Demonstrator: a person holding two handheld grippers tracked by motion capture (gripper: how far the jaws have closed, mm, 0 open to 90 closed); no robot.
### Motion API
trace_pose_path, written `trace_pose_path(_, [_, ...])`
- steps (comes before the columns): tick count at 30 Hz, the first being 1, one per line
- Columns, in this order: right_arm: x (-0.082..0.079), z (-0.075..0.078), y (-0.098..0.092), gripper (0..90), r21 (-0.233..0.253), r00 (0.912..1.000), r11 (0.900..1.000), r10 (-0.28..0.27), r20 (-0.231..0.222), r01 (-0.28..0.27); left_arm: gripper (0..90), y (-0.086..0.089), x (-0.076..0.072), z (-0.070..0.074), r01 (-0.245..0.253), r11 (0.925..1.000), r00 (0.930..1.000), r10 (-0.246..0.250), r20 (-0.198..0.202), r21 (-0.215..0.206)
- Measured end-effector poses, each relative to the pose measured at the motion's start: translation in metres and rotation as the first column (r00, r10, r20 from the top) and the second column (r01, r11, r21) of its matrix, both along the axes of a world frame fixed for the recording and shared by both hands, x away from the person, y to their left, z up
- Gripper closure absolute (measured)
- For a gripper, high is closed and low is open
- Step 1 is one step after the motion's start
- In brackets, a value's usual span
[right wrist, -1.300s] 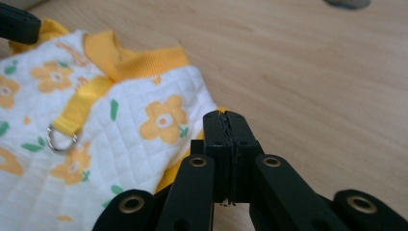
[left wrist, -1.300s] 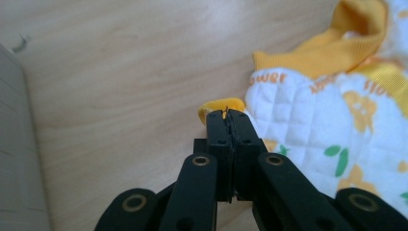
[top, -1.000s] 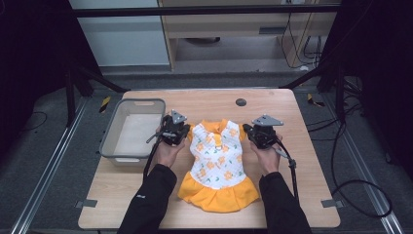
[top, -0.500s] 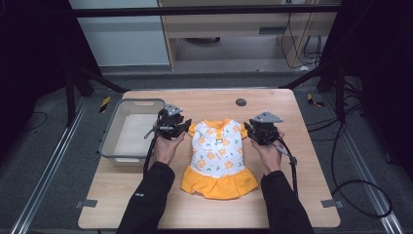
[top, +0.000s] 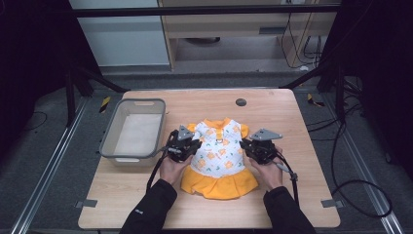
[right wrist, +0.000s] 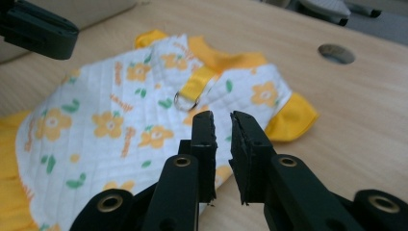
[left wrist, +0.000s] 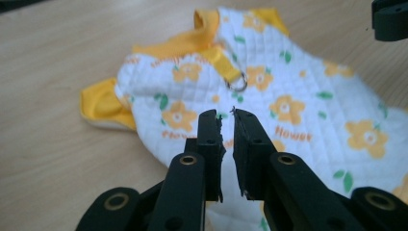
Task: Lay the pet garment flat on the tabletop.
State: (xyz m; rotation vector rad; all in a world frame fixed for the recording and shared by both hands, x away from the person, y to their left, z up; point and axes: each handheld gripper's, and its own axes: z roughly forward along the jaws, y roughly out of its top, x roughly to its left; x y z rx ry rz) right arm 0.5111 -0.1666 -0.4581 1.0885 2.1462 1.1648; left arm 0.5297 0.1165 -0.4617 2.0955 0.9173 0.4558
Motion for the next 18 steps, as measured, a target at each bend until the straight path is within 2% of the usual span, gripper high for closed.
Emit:
trace_pose_path(4, [-0.004, -0.02, 0.005, 79.6, -0.015, 0.9981, 0.999, 0.04, -0.047, -0.041, 81.5, -0.001, -0.001, -0.017, 0.002, 0.9991, 0.9992, 0.0, -0.039, 0.042])
trace_pose_path(8, [-0.004, -0.034, 0.009, 79.7, -0.049, 0.9945, 0.998, 0.042, -0.096, -0.047, 81.7, 0.0, 0.0, -0.032, -0.005, 0.9973, 0.9973, 0.01, -0.073, 0.074])
trace_pose_path(10, [-0.003, -0.039, 0.009, 79.8, -0.064, 0.992, 0.997, 0.035, -0.121, -0.043, 82.0, 0.003, -0.001, -0.035, -0.012, 0.9983, 0.9974, 0.016, -0.07, 0.057])
trace_pose_path(12, [-0.001, -0.043, 0.01, 80.1, -0.086, 0.9914, 0.995, 0.031, -0.127, -0.043, 82.2, 0.004, 0.0, -0.035, -0.017, 0.9987, 0.9969, 0.021, -0.075, 0.048])
trace_pose_path(16, [0.001, -0.046, 0.011, 82.0, -0.073, 0.9916, 0.997, 0.019, -0.128, -0.028, 82.4, 0.004, 0.001, -0.037, -0.033, 0.9987, 0.9969, 0.036, -0.07, 0.039])
trace_pose_path(18, [0.001, -0.046, 0.011, 84.2, -0.071, 0.9902, 0.997, 0.021, -0.138, -0.031, 82.1, 0.004, 0.0, -0.037, -0.029, 0.9983, 0.9976, 0.032, -0.061, 0.05])
